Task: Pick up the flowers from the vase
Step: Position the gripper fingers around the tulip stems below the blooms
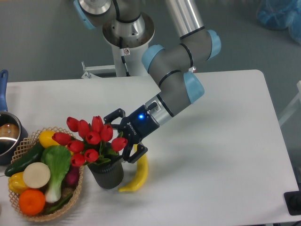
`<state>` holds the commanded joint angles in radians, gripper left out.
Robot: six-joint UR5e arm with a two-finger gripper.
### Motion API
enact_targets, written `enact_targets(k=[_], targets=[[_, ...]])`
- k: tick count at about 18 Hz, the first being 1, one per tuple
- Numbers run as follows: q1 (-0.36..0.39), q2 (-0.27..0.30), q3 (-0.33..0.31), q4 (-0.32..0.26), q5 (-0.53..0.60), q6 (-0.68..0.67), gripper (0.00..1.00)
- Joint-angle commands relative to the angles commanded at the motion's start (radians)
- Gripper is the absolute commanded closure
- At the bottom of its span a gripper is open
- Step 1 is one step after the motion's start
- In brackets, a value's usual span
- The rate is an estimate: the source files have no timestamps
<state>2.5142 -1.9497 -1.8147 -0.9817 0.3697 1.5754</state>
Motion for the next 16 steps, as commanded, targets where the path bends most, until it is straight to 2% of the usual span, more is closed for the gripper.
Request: enact_targets(k=[16], targets=[[-0.018,-0.031,0.015,0.0,-0.083,0.003,0.0]])
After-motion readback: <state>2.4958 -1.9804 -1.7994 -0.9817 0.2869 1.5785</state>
